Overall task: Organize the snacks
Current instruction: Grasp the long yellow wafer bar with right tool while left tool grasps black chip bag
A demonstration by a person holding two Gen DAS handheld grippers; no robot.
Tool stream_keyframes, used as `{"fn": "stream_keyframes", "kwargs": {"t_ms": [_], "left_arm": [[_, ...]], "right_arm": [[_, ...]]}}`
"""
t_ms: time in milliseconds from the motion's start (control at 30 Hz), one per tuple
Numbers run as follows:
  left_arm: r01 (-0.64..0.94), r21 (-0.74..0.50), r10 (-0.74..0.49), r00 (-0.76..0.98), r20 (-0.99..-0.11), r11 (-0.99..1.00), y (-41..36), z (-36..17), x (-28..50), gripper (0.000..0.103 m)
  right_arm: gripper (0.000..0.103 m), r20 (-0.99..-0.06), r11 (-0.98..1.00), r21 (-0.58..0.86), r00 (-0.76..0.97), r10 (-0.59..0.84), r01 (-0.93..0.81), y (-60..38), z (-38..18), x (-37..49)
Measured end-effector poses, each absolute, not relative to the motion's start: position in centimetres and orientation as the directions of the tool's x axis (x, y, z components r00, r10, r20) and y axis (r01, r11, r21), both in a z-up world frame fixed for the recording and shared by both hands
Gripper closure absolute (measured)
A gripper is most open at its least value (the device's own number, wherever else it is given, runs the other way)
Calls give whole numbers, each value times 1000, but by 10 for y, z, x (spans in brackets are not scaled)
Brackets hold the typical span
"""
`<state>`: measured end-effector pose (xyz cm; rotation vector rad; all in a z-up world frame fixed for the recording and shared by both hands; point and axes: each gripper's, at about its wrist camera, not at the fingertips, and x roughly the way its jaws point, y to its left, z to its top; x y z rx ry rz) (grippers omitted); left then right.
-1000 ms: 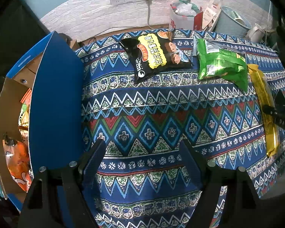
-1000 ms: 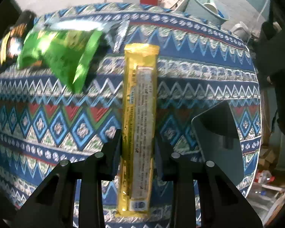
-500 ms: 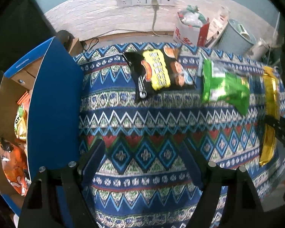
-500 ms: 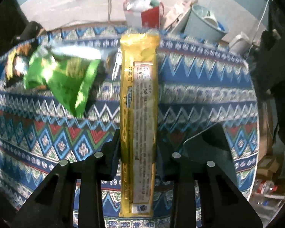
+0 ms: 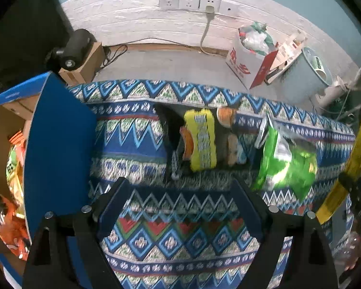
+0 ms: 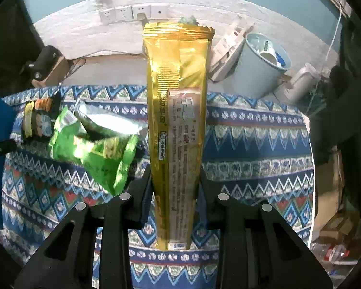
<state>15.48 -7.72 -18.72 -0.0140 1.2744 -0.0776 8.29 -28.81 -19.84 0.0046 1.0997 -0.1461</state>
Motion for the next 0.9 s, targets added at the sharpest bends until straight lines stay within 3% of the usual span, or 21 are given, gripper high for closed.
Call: {"fn": "stream_keyframes", "kwargs": {"t_ms": [800,900], "left_arm": [[-3,-73,-70,230,-971,997,-115,-226,205,15],[-3,-97,-93,255,-962,995,-112,-225,199,25]], "right_arm": [[73,-887,996,-84,455,-78,7,-254,-206,114],[73,-888,996,-86,452,-78,1,-251,-205,113]]}}
